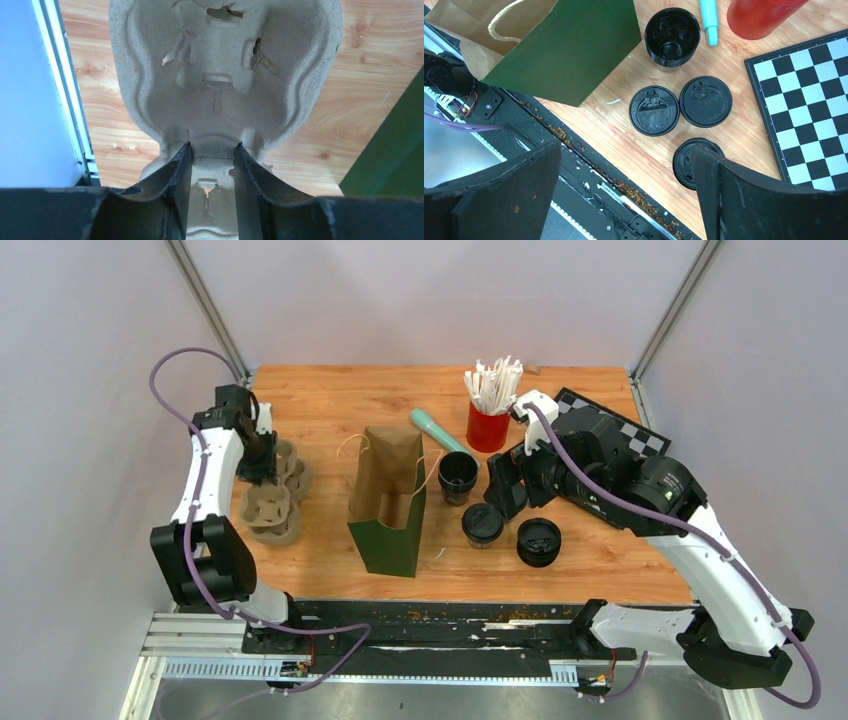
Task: Pack the takeout coffee
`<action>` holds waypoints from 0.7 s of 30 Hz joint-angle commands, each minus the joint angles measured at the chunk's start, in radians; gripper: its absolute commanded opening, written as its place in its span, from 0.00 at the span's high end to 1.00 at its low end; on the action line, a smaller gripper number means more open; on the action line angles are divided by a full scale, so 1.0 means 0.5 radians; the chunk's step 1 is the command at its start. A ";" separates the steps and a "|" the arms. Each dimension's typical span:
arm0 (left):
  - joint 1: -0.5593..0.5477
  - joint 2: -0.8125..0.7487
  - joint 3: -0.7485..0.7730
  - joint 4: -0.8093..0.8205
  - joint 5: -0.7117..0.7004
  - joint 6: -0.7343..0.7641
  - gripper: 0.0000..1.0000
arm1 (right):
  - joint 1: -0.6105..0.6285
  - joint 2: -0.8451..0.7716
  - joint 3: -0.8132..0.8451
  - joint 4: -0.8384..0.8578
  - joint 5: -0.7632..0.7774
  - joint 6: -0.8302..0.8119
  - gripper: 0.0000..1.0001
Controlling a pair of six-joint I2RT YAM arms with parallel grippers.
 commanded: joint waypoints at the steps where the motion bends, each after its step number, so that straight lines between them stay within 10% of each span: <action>1: 0.015 -0.108 0.196 -0.184 -0.019 -0.116 0.60 | -0.009 -0.066 0.044 0.005 0.018 0.039 0.00; 21: -0.485 -0.033 1.887 -0.565 0.322 -0.899 0.67 | -0.009 -0.153 -0.005 0.075 -0.007 0.105 0.00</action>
